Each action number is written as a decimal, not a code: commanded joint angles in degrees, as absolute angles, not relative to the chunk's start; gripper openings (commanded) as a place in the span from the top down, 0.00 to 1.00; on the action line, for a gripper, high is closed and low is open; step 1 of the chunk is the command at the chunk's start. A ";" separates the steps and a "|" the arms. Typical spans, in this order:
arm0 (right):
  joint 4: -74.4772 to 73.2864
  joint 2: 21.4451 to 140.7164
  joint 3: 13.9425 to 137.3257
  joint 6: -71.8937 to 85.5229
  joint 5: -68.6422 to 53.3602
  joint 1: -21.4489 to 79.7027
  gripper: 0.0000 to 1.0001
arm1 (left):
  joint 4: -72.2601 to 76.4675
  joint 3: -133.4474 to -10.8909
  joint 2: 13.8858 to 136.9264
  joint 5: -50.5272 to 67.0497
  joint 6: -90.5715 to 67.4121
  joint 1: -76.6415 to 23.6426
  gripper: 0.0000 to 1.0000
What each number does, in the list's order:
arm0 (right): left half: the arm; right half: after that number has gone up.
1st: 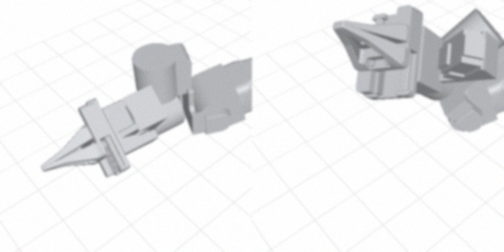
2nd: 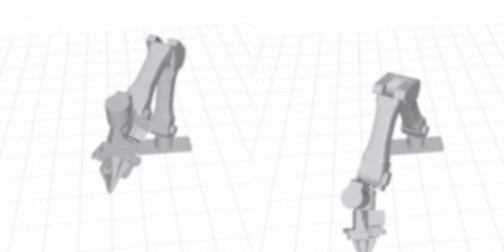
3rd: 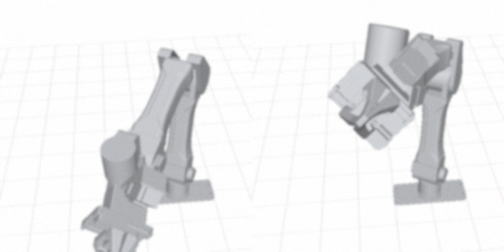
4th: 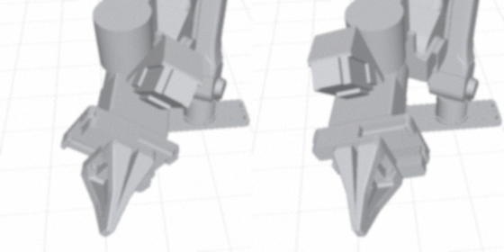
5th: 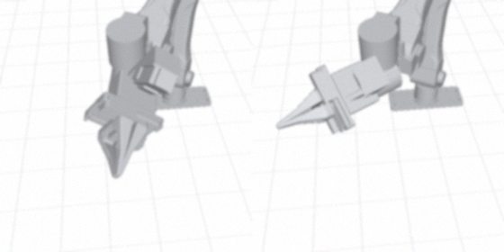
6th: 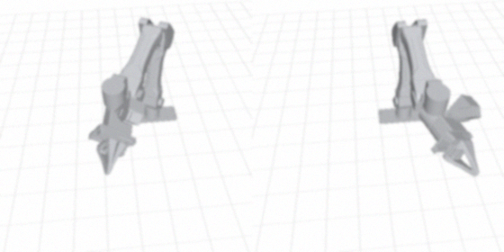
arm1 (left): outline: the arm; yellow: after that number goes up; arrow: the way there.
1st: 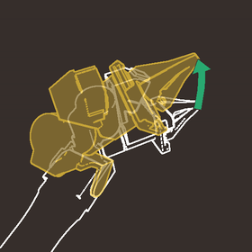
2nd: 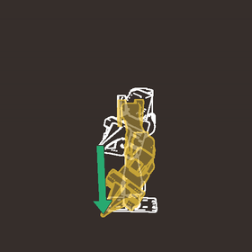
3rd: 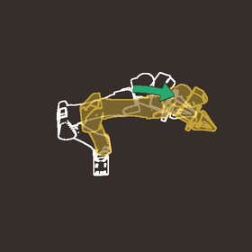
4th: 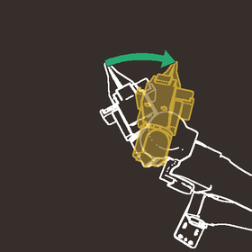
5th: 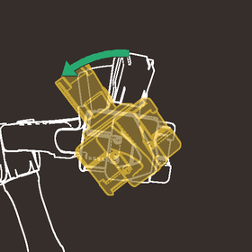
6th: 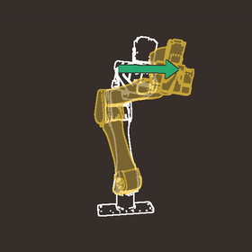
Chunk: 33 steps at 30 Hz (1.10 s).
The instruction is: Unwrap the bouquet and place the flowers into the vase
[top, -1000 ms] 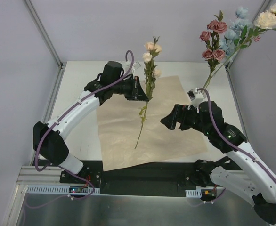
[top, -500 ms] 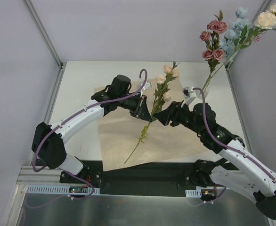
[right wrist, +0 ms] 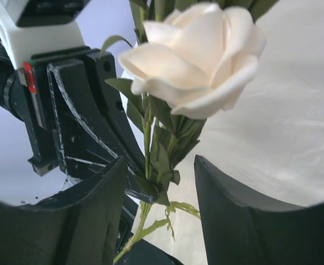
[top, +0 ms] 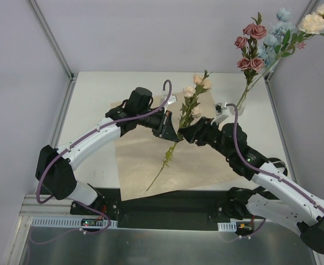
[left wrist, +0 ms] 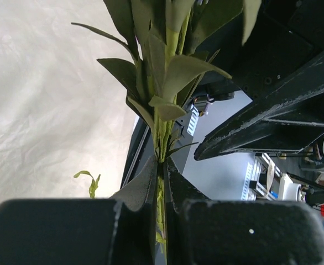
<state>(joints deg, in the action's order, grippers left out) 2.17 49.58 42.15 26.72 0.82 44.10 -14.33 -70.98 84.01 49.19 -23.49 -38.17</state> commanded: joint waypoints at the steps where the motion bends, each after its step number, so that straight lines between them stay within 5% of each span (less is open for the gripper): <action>1: 7.65 50.70 42.45 27.86 2.20 44.38 0.47 | -12.48 -70.75 82.09 51.06 -22.32 -38.85 1.00; 10: 8.09 52.30 42.54 27.68 1.41 44.91 0.61 | -12.39 -70.75 82.44 50.54 -21.80 -38.85 1.00; 13: 8.35 52.47 42.10 27.77 1.41 44.91 0.70 | -12.48 -70.84 82.97 50.54 -21.97 -38.85 1.00; 16: 8.09 53.08 42.97 27.69 0.79 44.91 0.91 | -12.65 -70.84 82.97 50.27 -22.15 -38.76 1.00; 17: 7.56 53.26 43.33 27.69 0.97 44.83 1.00 | -12.74 -70.93 82.97 50.10 -22.06 -38.67 0.91; 20: 6.51 52.65 44.29 25.93 1.93 44.91 1.00 | -13.36 -71.10 82.62 49.22 -21.62 -38.67 0.64; 24: -2.08 49.49 47.10 22.42 11.04 44.48 1.00 | -15.03 -71.28 80.78 45.63 -20.48 -38.58 0.45; 33: -20.12 42.54 63.35 3.45 31.71 32.20 1.00 | -18.10 -71.89 77.61 39.03 -17.76 -38.23 0.38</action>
<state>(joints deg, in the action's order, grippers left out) -13.32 44.16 52.77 15.99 19.55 39.13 -16.86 -70.76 80.97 42.61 -20.62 -38.26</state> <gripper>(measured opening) 0.022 0.619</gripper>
